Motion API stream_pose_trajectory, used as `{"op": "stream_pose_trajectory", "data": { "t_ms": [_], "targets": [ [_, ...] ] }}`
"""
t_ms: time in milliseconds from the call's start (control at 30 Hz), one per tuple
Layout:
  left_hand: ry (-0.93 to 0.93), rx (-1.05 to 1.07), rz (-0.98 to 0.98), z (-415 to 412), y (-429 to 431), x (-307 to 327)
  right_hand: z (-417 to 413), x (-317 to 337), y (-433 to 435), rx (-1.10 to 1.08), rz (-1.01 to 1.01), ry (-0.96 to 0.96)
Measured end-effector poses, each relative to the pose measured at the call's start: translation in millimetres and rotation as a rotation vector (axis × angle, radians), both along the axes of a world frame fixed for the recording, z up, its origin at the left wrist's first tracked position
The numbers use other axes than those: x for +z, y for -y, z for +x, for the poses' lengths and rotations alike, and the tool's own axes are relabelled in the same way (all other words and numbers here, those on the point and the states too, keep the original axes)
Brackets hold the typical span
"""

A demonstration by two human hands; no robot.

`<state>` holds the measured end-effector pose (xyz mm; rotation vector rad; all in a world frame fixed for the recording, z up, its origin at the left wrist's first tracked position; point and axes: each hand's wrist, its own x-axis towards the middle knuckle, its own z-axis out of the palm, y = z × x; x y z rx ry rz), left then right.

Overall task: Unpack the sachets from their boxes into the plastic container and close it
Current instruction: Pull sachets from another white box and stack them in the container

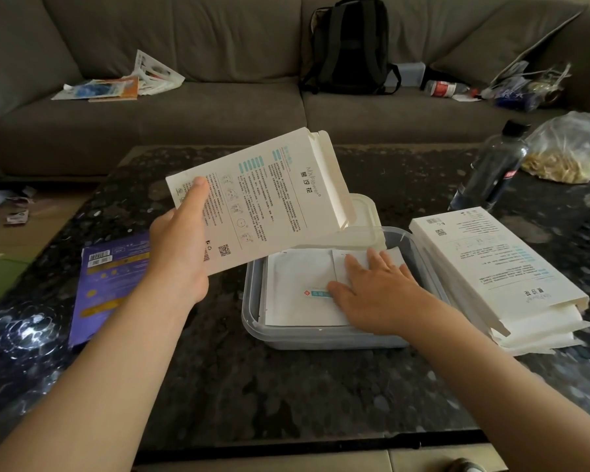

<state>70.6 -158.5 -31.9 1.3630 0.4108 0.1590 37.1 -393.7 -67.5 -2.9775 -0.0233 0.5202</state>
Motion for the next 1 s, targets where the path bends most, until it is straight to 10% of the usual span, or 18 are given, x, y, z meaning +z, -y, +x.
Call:
{"op": "stream_pose_trajectory", "data": {
  "t_ms": [533,733,1000],
  "targets": [
    [0.013,-0.136,0.013,-2,2,-3,7,3,2,-0.069,0.007,-0.053],
    [0.043,-0.133,0.049,-1,2,3,-8,98,11,-0.385,0.672,0.733],
    [0.117,-0.188,0.101,-8,7,6,-20,108,-19,-0.306,1.256,0.294]
  ]
}}
